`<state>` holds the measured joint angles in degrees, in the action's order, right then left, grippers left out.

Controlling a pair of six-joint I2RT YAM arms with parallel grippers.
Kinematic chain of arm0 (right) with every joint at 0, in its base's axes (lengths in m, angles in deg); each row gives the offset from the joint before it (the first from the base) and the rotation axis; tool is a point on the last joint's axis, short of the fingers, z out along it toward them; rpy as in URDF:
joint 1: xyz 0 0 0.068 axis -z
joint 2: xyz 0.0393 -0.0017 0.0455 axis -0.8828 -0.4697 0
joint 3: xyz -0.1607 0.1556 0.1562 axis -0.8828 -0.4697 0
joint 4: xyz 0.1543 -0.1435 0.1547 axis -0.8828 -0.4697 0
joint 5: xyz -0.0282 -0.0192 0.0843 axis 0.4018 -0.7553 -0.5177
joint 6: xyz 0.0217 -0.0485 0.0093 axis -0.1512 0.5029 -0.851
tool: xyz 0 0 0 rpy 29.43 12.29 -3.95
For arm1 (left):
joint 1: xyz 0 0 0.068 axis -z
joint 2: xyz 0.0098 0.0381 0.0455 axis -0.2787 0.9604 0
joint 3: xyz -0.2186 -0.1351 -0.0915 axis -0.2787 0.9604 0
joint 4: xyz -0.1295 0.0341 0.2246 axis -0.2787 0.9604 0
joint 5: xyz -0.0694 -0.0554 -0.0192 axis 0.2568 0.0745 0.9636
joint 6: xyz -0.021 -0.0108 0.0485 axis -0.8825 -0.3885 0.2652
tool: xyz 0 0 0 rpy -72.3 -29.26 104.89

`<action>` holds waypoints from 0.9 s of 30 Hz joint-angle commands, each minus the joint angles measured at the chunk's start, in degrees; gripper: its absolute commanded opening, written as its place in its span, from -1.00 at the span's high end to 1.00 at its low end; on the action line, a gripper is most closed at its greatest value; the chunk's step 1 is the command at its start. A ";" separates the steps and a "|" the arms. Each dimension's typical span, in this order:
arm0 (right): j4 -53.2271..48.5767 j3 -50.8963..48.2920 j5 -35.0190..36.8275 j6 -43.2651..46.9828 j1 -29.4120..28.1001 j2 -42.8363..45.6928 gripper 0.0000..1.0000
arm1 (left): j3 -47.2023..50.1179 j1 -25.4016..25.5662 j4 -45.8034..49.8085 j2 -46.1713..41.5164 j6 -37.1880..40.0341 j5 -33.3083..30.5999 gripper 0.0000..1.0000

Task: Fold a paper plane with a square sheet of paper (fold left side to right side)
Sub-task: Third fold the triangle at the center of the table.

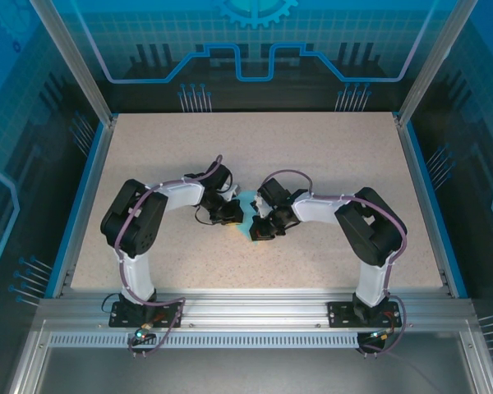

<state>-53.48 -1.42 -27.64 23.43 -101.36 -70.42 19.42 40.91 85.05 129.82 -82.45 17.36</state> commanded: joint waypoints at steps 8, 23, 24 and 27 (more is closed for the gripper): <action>-9.82 -4.61 3.08 0.32 -2.40 1.70 1.00 | -0.29 0.14 2.57 3.90 0.12 -5.15 0.77; -11.67 -6.83 3.81 1.32 -2.55 5.50 1.00 | -0.70 0.14 2.07 2.50 -0.20 -3.14 0.71; -11.53 -6.61 4.14 1.59 -2.43 6.38 1.00 | -0.81 0.14 2.01 2.00 -0.38 -2.54 0.69; -9.03 -6.38 5.00 2.89 -1.44 10.43 1.00 | -1.66 -0.10 1.96 -0.23 -0.73 -0.50 0.49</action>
<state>-58.25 -6.86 -24.29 24.50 -102.85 -63.82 18.35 41.11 85.68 130.43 -82.79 18.56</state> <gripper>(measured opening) 0.058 0.222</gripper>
